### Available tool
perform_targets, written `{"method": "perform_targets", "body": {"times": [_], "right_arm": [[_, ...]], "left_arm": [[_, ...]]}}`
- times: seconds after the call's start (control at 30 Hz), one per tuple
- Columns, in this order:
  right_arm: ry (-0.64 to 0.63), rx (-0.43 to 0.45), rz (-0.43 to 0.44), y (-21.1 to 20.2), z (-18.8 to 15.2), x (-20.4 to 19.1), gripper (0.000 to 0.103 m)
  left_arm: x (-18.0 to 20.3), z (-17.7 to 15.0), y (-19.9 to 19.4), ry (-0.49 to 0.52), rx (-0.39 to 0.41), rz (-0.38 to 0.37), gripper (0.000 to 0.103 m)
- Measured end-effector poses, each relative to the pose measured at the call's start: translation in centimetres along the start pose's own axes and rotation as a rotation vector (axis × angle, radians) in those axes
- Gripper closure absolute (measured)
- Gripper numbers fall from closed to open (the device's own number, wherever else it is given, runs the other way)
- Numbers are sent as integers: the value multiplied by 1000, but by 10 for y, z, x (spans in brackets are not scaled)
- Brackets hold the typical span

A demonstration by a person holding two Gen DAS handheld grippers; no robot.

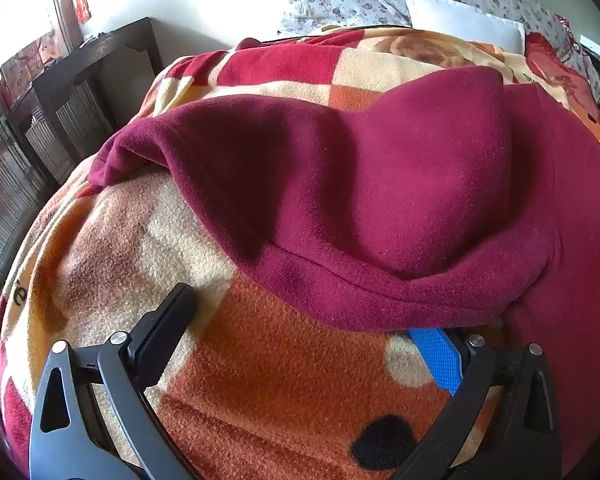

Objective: Fold small clothes

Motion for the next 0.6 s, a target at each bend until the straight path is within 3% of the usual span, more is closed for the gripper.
{"method": "perform_targets", "body": {"times": [0.6], "right_arm": [[0, 1, 0, 0, 0, 1, 0]], "left_arm": [[1, -1, 0, -5, -7, 0, 1]]}}
Point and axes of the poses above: each gripper's, at about its wrist camera, not at the fingertips, and y roughly the way its jaws point, x to its right, z to its top, the point moved 4 cm from there along y, roughly the way its jaws point, and after that the axes turned 6 degrees about -y, right-handed, at the moved point
